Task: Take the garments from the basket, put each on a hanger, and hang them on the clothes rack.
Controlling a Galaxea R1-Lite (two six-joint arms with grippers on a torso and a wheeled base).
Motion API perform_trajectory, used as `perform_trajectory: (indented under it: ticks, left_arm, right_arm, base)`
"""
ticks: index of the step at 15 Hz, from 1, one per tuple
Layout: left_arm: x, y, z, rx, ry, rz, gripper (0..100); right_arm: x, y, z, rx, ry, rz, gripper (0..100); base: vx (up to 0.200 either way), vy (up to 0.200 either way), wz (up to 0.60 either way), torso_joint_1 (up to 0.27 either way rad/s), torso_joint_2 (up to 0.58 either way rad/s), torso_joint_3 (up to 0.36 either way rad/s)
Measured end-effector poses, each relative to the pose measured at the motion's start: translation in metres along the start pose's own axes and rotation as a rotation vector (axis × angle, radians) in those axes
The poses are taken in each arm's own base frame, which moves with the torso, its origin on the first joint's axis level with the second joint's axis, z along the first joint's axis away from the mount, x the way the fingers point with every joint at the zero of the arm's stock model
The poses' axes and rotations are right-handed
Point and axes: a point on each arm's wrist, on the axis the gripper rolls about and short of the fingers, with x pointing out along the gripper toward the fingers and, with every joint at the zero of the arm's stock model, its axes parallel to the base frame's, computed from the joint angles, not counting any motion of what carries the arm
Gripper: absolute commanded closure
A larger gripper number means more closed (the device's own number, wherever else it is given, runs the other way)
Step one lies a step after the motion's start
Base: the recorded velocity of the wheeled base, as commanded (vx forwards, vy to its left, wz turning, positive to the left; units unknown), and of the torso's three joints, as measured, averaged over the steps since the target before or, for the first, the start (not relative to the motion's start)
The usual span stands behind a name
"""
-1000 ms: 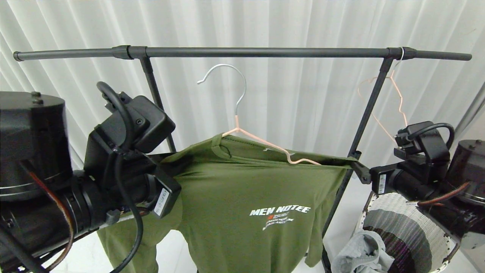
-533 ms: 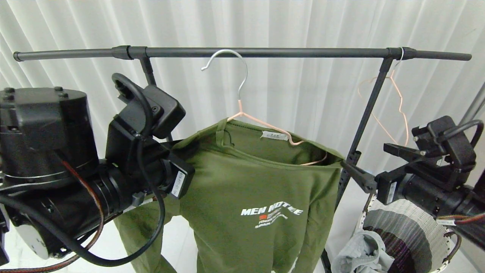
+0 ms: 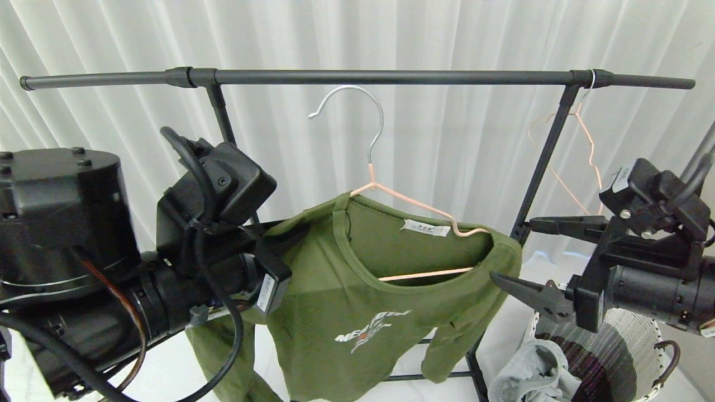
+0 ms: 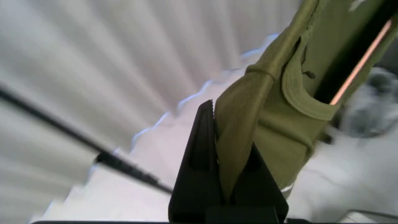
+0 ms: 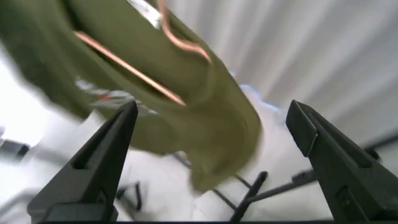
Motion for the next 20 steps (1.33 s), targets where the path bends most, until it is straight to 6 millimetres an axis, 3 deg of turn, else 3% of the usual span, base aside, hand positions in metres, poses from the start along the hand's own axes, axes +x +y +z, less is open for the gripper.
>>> perform_trajectory:
  ticks: [8, 17, 18, 20]
  left_arm:
    - [-0.009, -0.001, 0.004, 0.071, -0.035, -0.013, 100]
    - [-0.016, -0.013, 0.014, 0.091, -0.089, -0.066, 100]
    - [-0.017, -0.013, 0.015, 0.093, -0.091, -0.069, 100]
    - [-0.017, -0.014, 0.015, 0.094, -0.092, -0.072, 100]
  right_arm:
    - [0.024, -0.003, 0.052, -0.125, 0.041, 0.312, 0]
    - [0.063, 0.005, 0.049, -0.129, 0.105, 0.410, 0]
    - [0.064, 0.005, 0.048, -0.129, 0.108, 0.411, 100]
    - [0.067, 0.005, 0.047, -0.127, 0.110, 0.409, 100]
  base:
    - [0.000, 0.000, 0.00, 0.000, 0.00, 0.000]
    - [0.000, 0.000, 0.00, 0.000, 0.00, 0.000]
    - [0.000, 0.000, 0.00, 0.000, 0.00, 0.000]
    - [0.000, 0.000, 0.00, 0.000, 0.00, 0.000]
